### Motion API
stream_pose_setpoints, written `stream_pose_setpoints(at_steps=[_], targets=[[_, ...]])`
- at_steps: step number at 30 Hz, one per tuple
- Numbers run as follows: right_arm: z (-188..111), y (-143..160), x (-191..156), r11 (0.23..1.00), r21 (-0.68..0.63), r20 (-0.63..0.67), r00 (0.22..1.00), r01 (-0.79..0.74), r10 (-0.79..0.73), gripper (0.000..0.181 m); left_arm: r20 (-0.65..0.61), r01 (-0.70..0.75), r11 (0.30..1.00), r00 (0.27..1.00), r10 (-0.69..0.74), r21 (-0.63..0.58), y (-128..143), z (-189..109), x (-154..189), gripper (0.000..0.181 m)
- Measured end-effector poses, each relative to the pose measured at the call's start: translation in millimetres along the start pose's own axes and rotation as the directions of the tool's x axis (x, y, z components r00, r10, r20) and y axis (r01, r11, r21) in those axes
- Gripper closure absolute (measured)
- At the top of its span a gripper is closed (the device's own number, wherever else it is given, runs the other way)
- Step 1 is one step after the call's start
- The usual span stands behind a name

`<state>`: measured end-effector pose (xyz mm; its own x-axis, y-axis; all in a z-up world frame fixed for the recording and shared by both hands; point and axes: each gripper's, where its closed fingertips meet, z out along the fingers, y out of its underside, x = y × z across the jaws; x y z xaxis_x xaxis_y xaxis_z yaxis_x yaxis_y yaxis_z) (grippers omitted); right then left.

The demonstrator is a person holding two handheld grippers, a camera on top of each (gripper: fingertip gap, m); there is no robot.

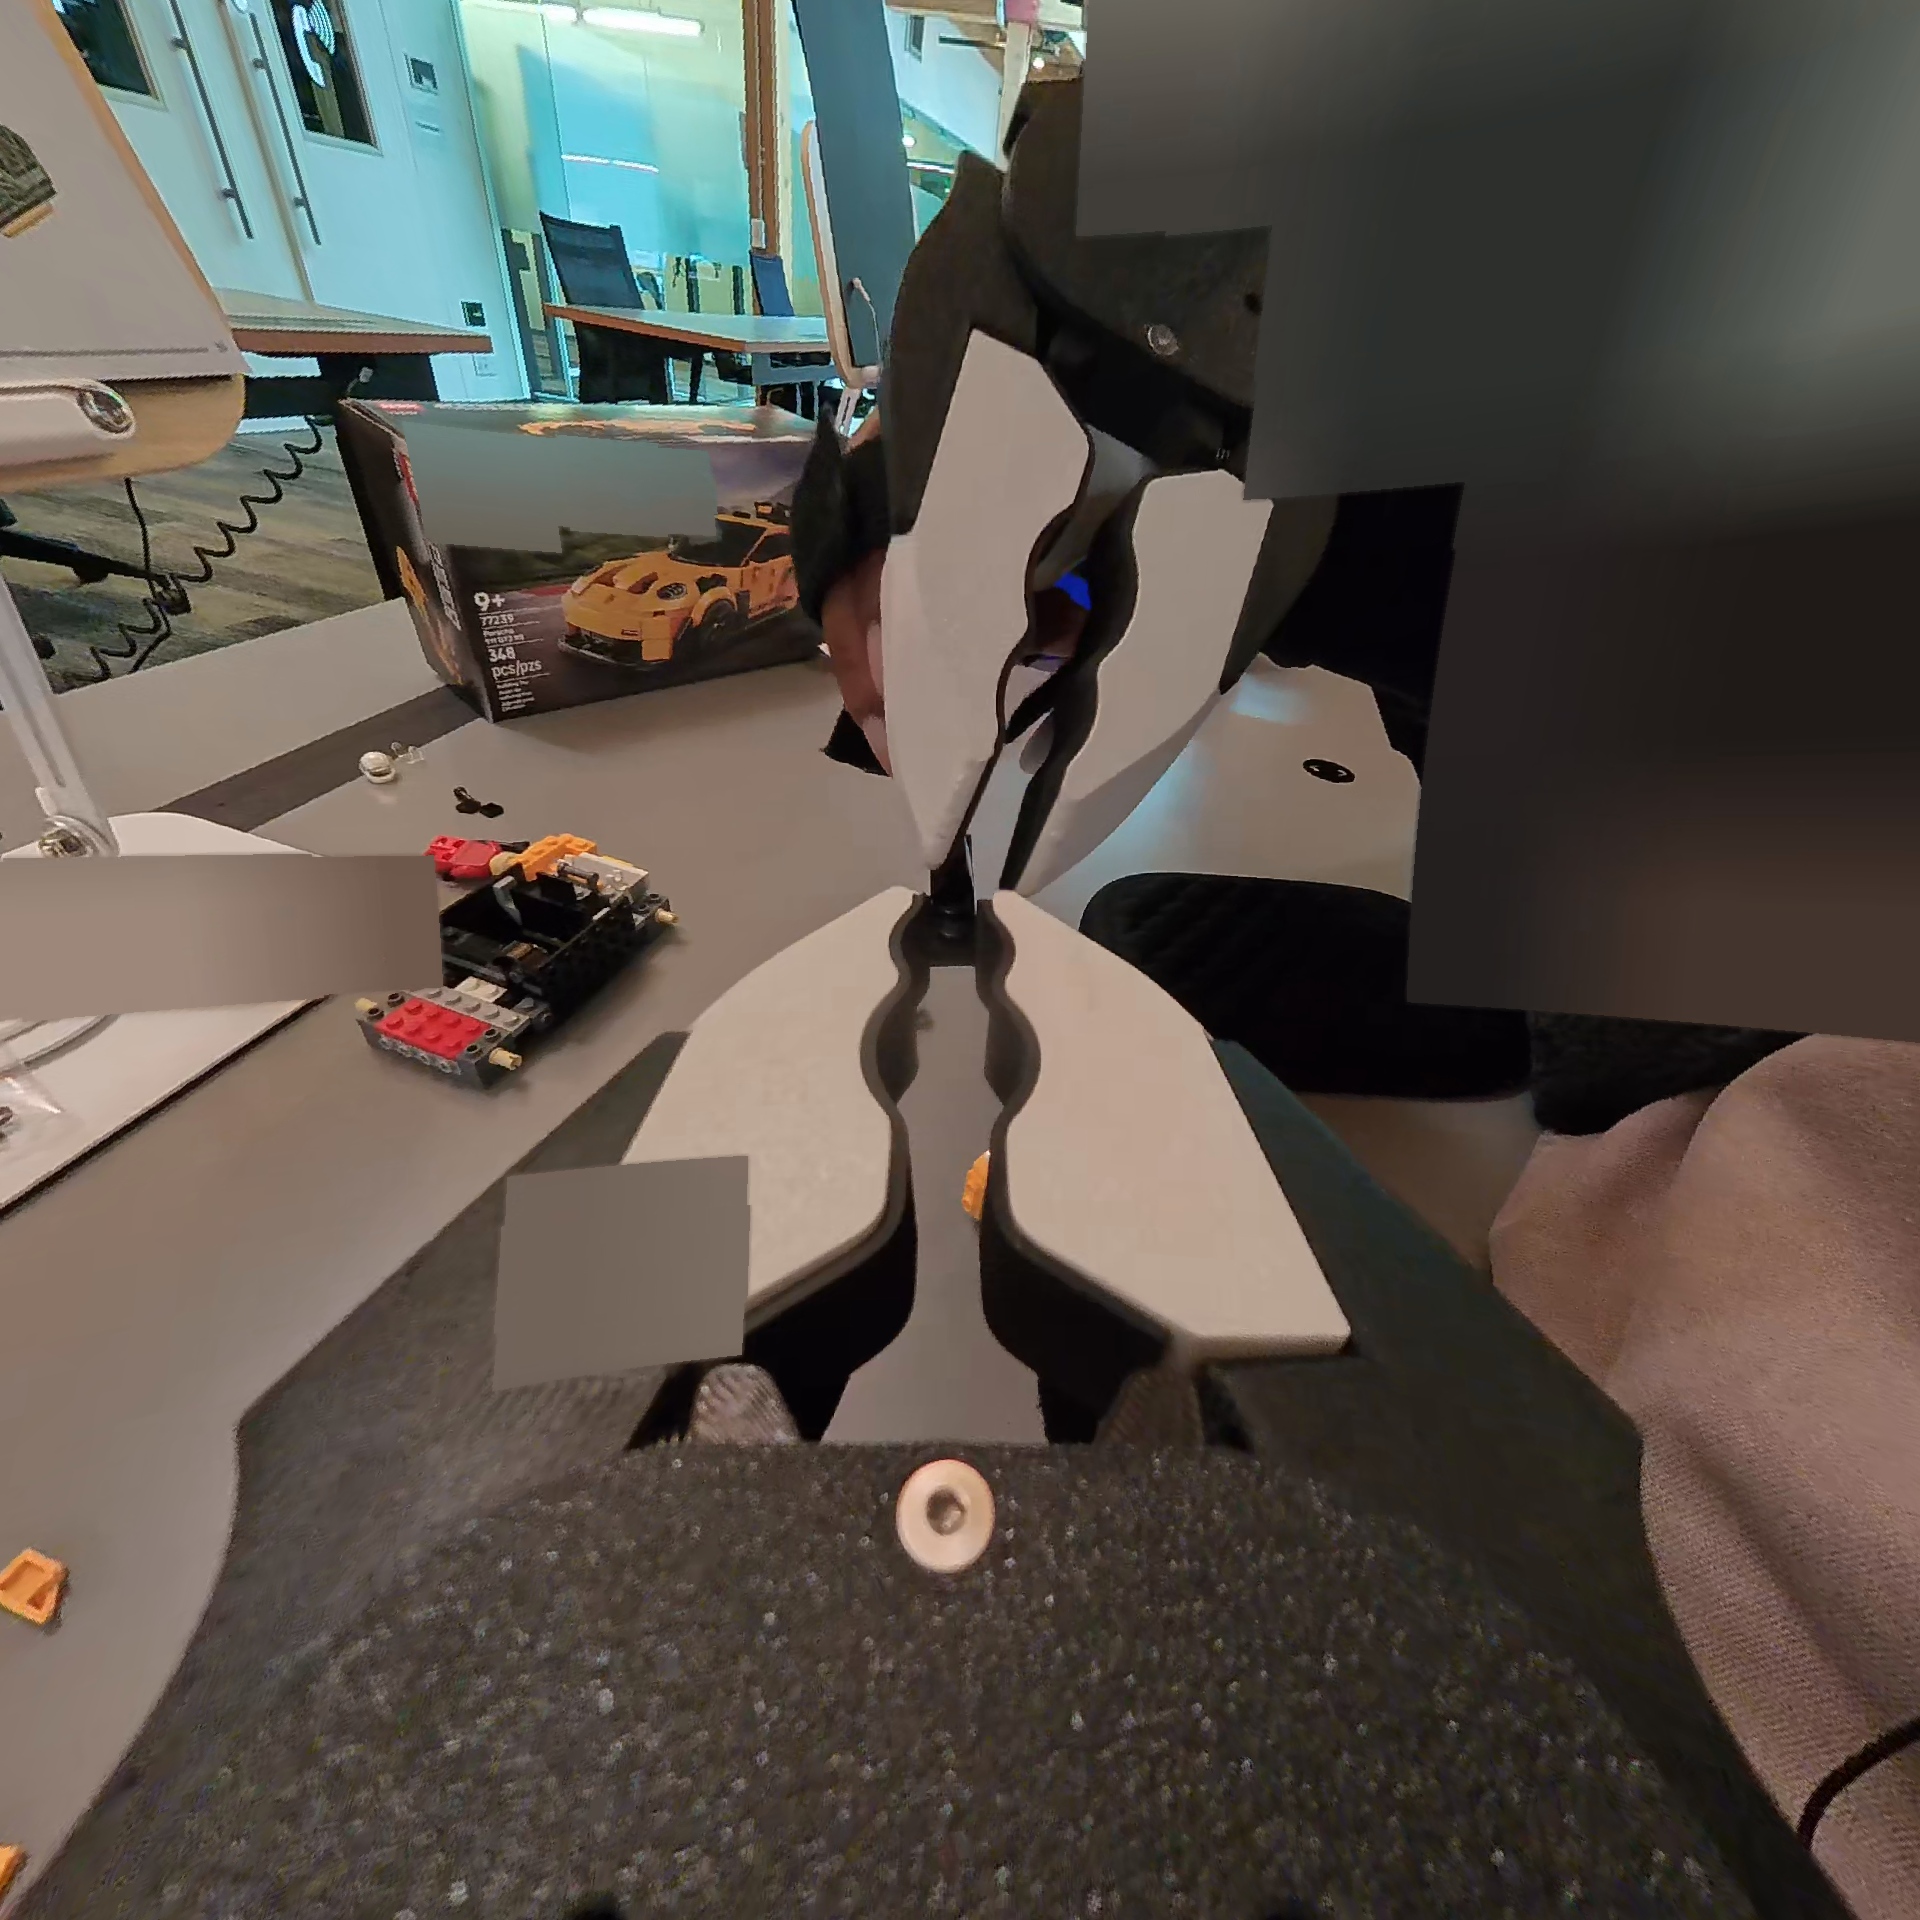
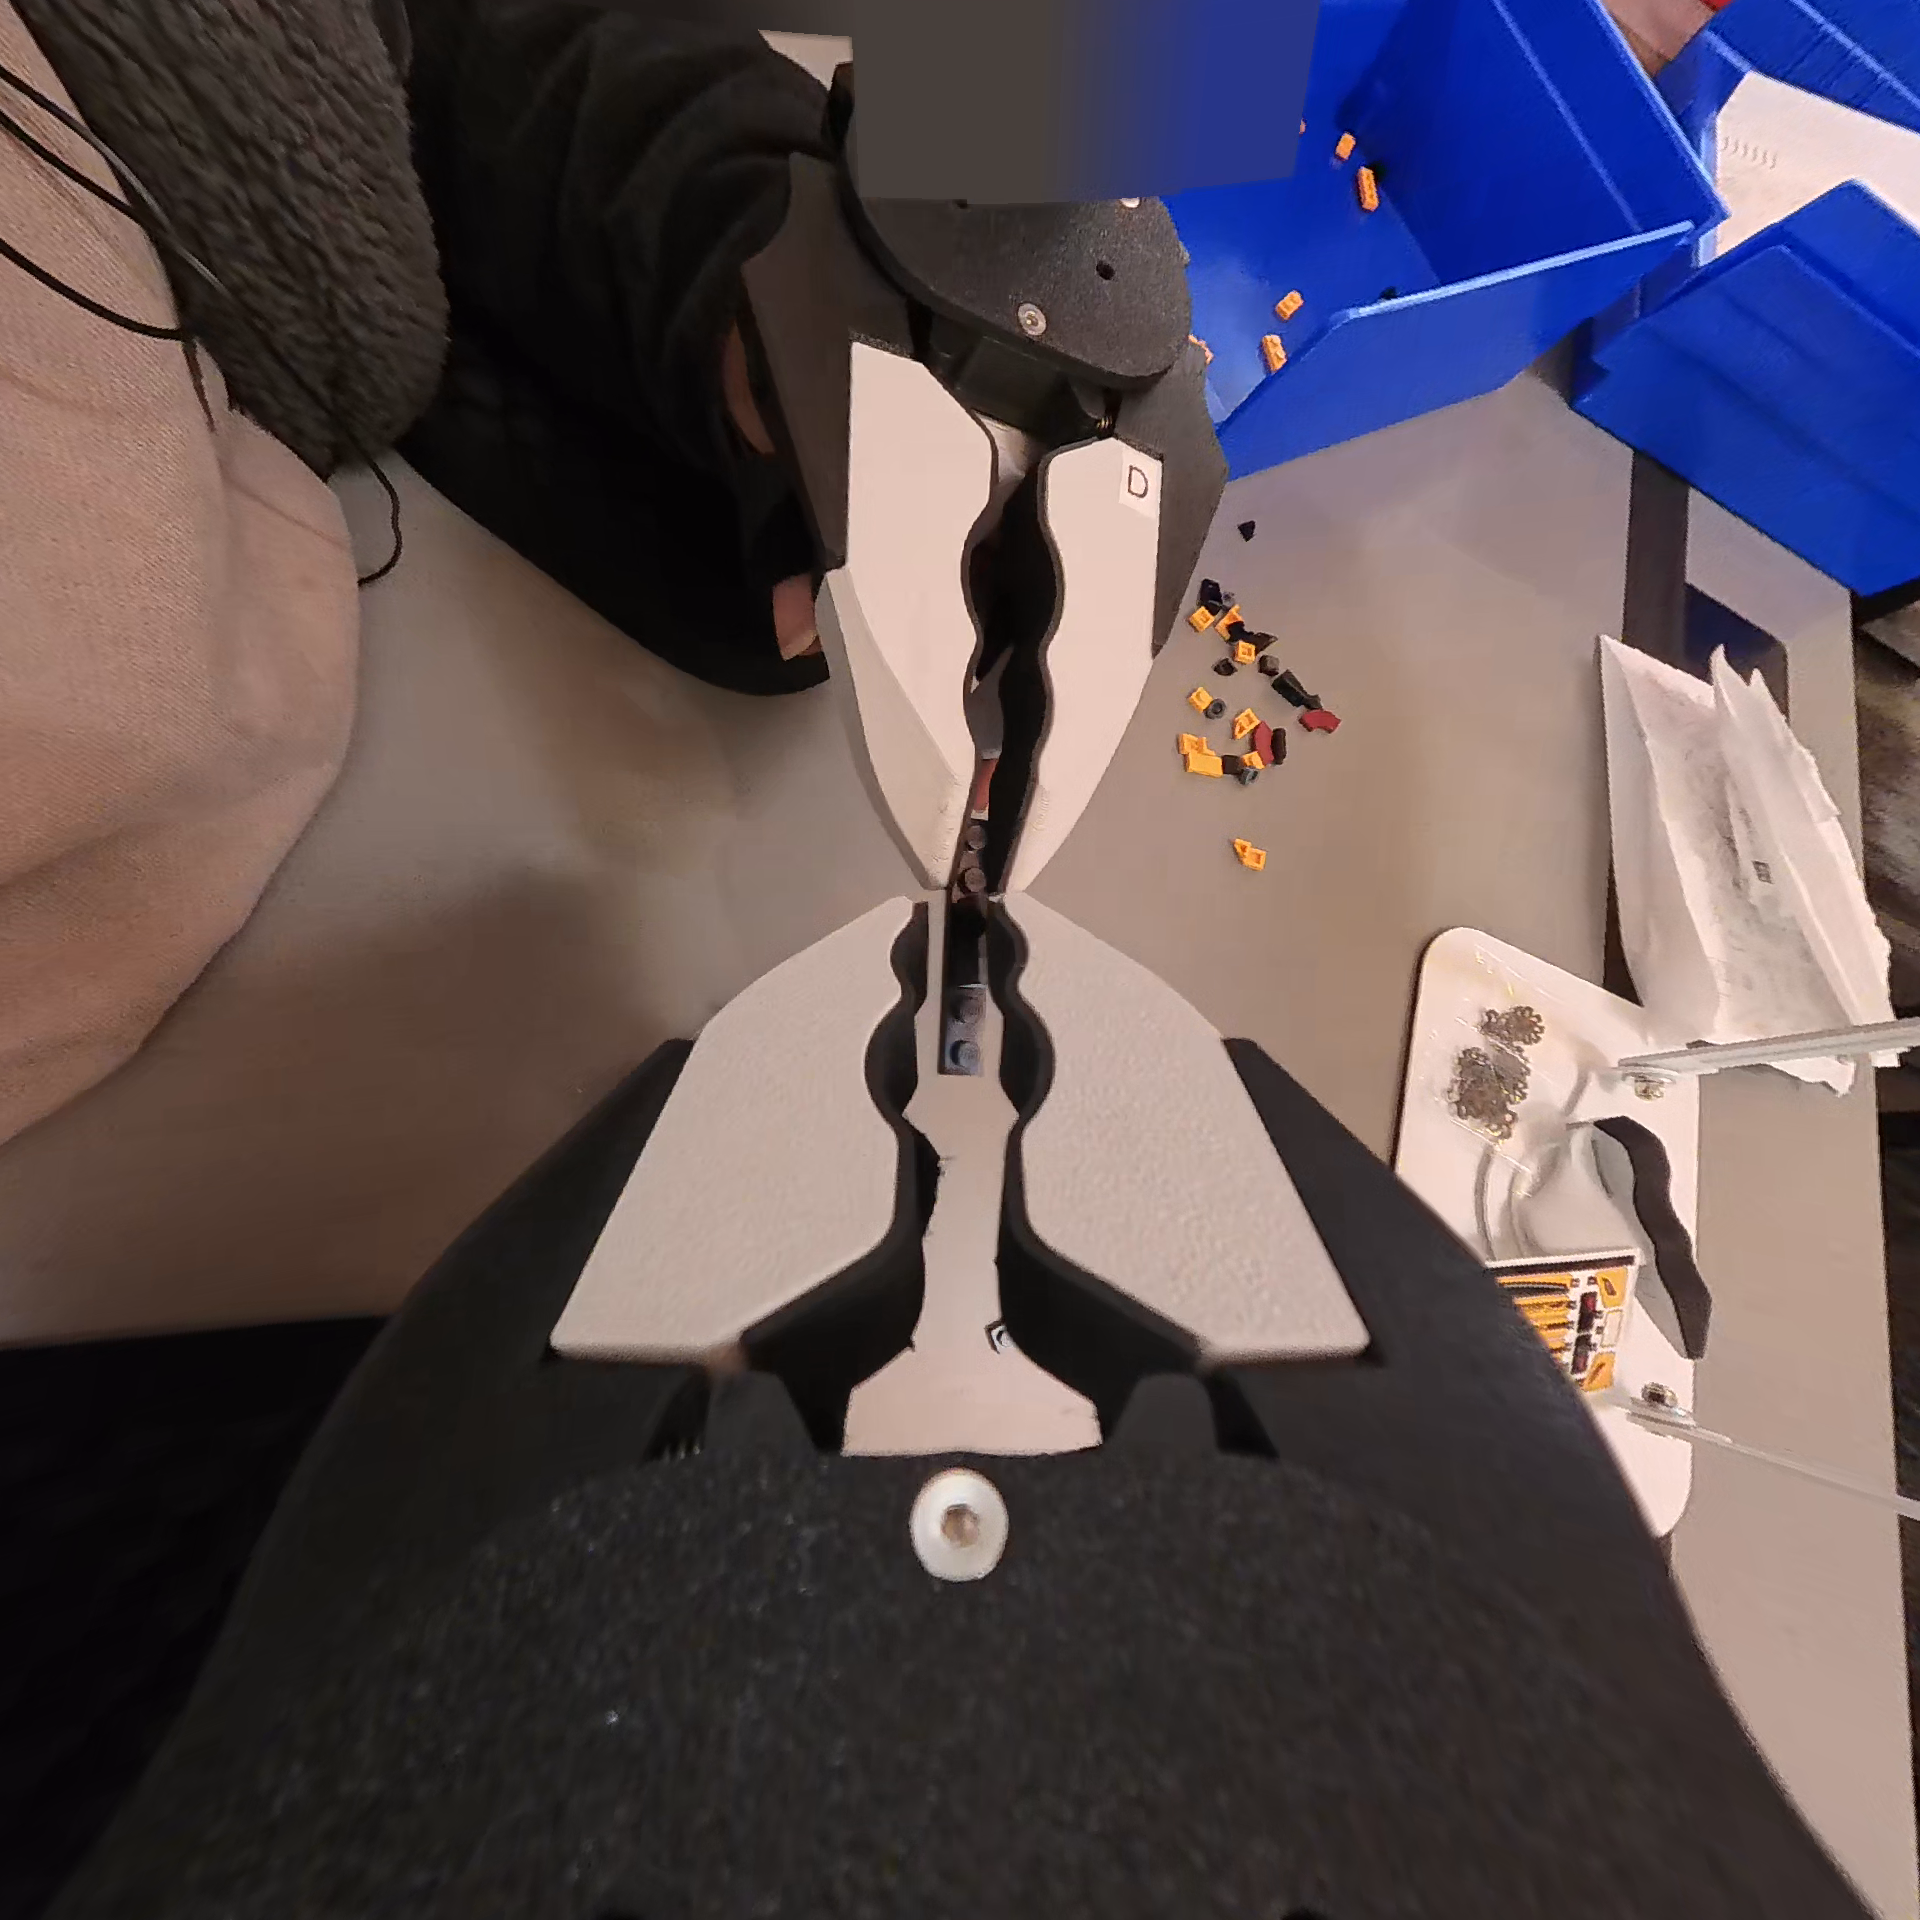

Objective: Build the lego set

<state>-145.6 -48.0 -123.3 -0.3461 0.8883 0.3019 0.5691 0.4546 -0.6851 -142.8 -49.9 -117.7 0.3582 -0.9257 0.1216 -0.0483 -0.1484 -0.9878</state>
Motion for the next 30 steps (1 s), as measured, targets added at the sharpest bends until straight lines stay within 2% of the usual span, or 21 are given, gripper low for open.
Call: stream_pose_setpoints(at_steps=[4,9,17,30], targets=[[-2.1,-2.2,2.7,1.000,-0.003,-0.031,0.999,0.009,-0.009,0.168,0.009,0.009,1.000,1.000,-0.009,0.004,-0.7,-1.1,-2.6,0.173],[-3.5,-2.3,11.5,0.995,-0.062,-0.175,0.981,0.078,-0.087,0.166,0.044,0.043,0.999,0.998,-0.043,-0.002,0.5,-2.7,-10.7,0.173],[13.4,13.1,24.5,0.918,-0.316,-0.421,0.832,0.239,-0.362,0.159,0.113,0.087,0.996,0.990,-0.084,-0.023,2.8,-4.5,-22.1,0.173],[13.7,6.0,35.7,0.937,-0.287,-0.522,0.789,0.197,-0.326,0.171,0.147,0.130,0.992,0.981,-0.130,0.010,-3.2,-9.0,-27.3,0.173]])
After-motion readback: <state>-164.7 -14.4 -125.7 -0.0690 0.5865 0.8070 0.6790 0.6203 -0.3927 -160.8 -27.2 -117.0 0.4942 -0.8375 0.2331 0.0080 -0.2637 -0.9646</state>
